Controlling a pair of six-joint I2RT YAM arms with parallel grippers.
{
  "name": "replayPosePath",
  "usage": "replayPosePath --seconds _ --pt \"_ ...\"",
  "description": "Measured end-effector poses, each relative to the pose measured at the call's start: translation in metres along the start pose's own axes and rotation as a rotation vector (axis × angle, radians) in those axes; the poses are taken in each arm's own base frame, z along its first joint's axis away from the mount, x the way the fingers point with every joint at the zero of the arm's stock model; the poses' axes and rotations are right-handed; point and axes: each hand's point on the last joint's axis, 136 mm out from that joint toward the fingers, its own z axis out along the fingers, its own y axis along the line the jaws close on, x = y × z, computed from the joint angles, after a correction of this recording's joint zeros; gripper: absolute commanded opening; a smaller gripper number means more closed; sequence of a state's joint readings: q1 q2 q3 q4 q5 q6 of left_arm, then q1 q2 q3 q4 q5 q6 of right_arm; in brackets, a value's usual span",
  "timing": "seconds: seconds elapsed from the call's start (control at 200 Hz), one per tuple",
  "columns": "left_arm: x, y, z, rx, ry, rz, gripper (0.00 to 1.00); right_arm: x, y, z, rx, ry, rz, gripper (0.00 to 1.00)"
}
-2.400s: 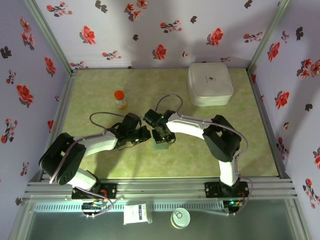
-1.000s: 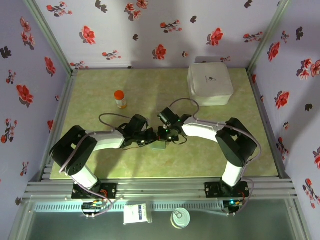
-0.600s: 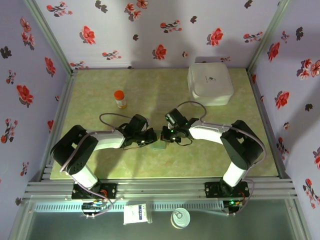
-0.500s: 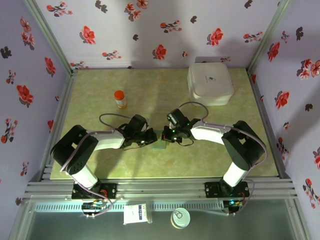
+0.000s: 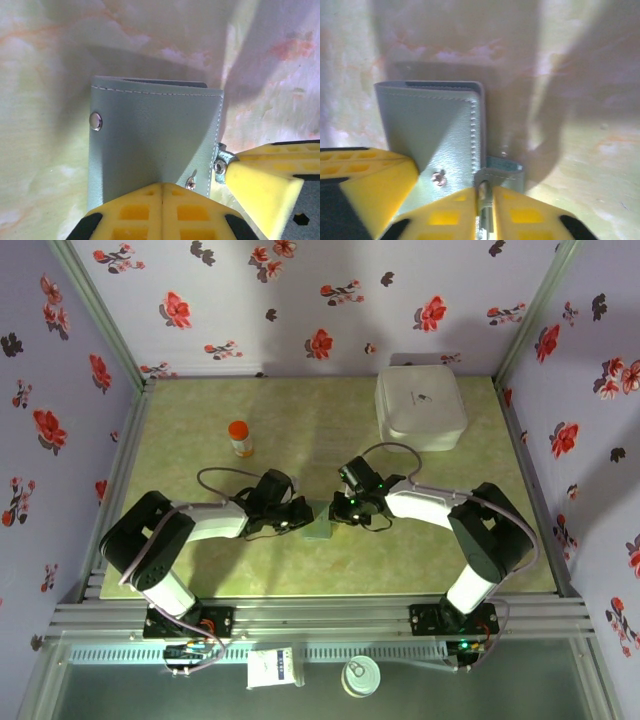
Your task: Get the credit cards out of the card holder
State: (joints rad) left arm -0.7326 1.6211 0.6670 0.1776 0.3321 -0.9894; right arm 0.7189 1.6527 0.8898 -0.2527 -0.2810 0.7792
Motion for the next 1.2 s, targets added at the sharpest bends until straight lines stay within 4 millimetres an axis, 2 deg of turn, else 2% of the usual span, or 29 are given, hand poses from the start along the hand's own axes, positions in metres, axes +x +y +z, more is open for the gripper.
replayPosePath --seconds 0.14,0.51,0.675,0.86,1.04,1.205 --pt "0.002 0.002 -0.004 -0.017 0.009 -0.008 0.0 -0.001 -0.006 -0.004 0.05 0.004 -0.009 0.34" --pt "0.004 0.001 -0.006 -0.024 0.016 -0.033 0.01 -0.008 -0.01 -0.015 0.125 -0.009 -0.035 0.33" --pt "0.004 0.001 -0.005 -0.024 0.017 -0.035 0.01 -0.013 -0.008 -0.021 0.167 -0.031 -0.062 0.42" --pt "0.004 0.001 -0.005 -0.023 0.019 -0.036 0.01 -0.009 -0.002 -0.02 0.163 -0.023 -0.081 0.5" --pt "0.004 0.001 -0.005 -0.023 0.019 -0.039 0.01 -0.006 0.009 -0.016 0.148 -0.01 -0.102 0.49" --pt "0.004 0.001 -0.005 -0.023 0.019 -0.039 0.01 -0.004 0.006 -0.006 0.169 0.012 -0.102 0.43"
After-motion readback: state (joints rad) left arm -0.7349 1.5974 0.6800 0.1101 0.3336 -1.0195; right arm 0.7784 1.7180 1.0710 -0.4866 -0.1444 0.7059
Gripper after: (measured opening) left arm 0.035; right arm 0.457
